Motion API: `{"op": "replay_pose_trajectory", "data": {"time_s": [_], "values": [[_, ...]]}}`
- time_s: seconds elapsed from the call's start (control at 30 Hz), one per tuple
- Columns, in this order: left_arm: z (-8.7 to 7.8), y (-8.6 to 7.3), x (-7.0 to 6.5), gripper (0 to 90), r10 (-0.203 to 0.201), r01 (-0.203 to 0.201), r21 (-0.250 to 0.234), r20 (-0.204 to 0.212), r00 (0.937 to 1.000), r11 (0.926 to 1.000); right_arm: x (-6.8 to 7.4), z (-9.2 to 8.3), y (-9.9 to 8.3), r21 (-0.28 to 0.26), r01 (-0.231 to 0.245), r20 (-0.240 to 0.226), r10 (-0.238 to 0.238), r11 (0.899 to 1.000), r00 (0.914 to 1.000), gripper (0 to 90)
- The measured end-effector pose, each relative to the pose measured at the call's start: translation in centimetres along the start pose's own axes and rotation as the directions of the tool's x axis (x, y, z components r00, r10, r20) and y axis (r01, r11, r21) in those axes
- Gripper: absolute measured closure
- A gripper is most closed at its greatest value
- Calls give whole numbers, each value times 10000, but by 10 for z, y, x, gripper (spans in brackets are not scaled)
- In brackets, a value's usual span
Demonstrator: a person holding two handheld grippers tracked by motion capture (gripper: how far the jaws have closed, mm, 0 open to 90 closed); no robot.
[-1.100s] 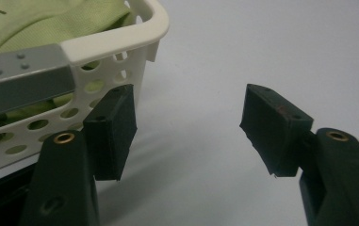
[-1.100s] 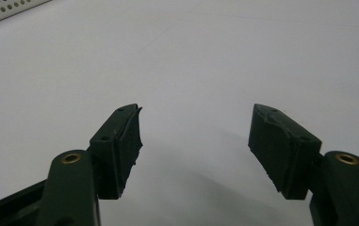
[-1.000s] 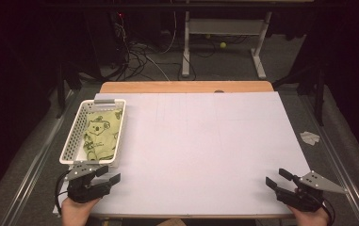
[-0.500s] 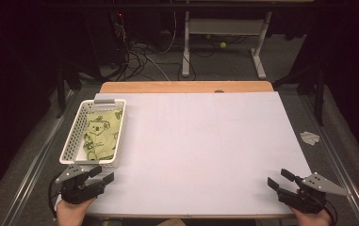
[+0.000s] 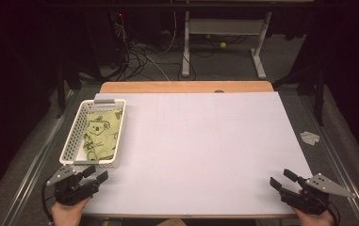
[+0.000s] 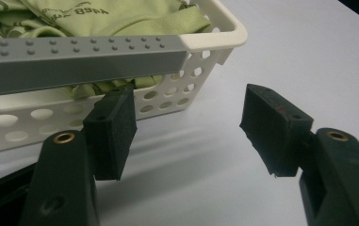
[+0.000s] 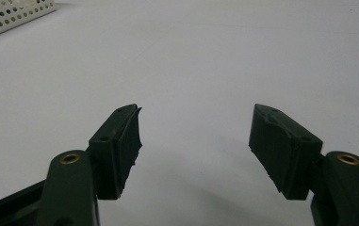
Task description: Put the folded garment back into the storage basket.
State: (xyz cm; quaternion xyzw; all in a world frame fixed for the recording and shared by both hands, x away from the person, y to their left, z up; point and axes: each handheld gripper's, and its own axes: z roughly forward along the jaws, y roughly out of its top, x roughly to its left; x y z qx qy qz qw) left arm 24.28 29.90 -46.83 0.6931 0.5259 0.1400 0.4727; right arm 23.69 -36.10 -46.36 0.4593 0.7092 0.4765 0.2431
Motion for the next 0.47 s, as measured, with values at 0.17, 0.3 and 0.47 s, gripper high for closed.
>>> {"op": "replay_pose_trajectory", "data": {"time_s": [0.17,0.3,0.47], "values": [[1,0,1,332,-25,26,58,-37,10000,10000,1,0,0,48,26,5,-26,10000,10000,349],[1,0,2,332,-153,153,50,-49,9999,9999,0,0,0,51,22,-7,-22,10000,10000,350],[1,0,1,332,-122,123,78,-63,9999,9999,0,0,0,49,12,-16,-12,10000,10000,351]]}}
